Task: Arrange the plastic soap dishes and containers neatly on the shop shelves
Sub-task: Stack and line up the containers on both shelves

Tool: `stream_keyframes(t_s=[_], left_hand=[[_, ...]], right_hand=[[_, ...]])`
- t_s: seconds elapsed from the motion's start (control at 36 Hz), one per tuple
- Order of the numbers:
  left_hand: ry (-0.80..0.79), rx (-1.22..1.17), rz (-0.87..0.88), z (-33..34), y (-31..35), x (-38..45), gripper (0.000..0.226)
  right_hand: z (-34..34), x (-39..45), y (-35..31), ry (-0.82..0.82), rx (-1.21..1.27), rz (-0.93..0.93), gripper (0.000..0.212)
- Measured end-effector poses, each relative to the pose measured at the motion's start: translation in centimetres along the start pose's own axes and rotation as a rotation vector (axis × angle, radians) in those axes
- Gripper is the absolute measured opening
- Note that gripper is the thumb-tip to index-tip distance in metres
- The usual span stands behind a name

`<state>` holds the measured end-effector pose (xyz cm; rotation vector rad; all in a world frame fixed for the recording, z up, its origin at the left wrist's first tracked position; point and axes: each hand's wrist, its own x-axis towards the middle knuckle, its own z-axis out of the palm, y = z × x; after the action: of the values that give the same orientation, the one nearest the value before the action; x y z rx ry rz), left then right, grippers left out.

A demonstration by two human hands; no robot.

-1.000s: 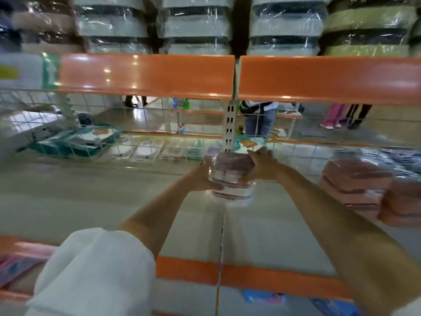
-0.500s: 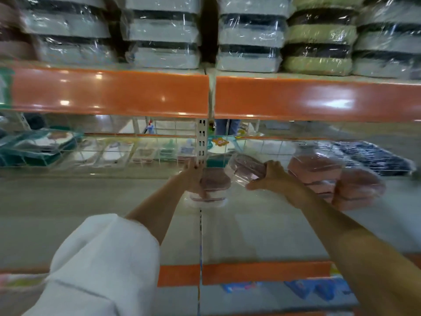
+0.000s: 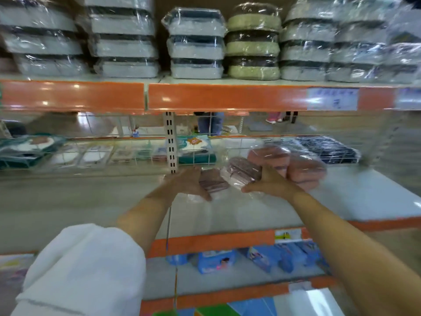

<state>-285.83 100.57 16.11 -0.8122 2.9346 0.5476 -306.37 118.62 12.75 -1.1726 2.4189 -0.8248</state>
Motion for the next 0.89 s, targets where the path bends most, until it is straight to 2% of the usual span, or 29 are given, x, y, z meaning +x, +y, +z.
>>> stream_keyframes(t_s=[0.08, 0.11, 0.19, 0.22, 0.31, 0.5, 0.64, 0.69, 0.78, 0.83, 0.89], left_hand=[[-0.067, -0.009, 0.036, -0.1, 4.2, -2.2, 0.073], [-0.091, -0.022, 0.057, -0.2, 5.7, -2.9, 0.068], [-0.094, -0.052, 0.131, -0.2, 10.2, -4.8, 0.055], [-0.082, -0.042, 0.147, 0.0, 11.7, -5.3, 0.056], [-0.119, -0.038, 0.194, 0.2, 15.8, -6.9, 0.069], [-0.16, 0.049, 0.297, -1.6, 25.1, -9.3, 0.108], [-0.087, 0.113, 0.414, -4.7, 30.8, -10.5, 0.089], [-0.057, 0.114, 0.45, -6.2, 32.8, -10.7, 0.087], [-0.036, 0.131, 0.496, -8.3, 35.5, -10.7, 0.078], [-0.021, 0.13, 0.523, -9.5, 37.1, -10.4, 0.07], [0.012, 0.111, 0.533, -10.7, 38.4, -9.8, 0.073]], right_hand=[[-3.0, -5.0, 0.2, 0.031, 0.029, -0.004, 0.141], [-4.3, -7.2, -0.4, 0.04, 0.038, -0.009, 0.132], [-7.6, -12.4, -0.5, 0.062, 0.01, 0.015, 0.08], [-8.5, -13.9, -0.1, 0.072, -0.004, 0.025, 0.078], [-11.3, -16.9, 1.8, 0.142, 0.003, 0.044, 0.112], [-19.2, -25.9, 3.0, 0.193, -0.039, 0.163, 0.06], [-25.2, -29.8, 3.9, 0.316, -0.089, 0.201, 0.037], [-27.6, -30.7, 4.1, 0.358, -0.152, 0.222, 0.047], [-30.6, -31.0, 4.5, 0.428, -0.175, 0.212, 0.086], [-32.4, -31.0, 4.7, 0.46, -0.144, 0.21, 0.09], [-33.9, -30.9, 4.8, 0.477, -0.13, 0.21, 0.081]])
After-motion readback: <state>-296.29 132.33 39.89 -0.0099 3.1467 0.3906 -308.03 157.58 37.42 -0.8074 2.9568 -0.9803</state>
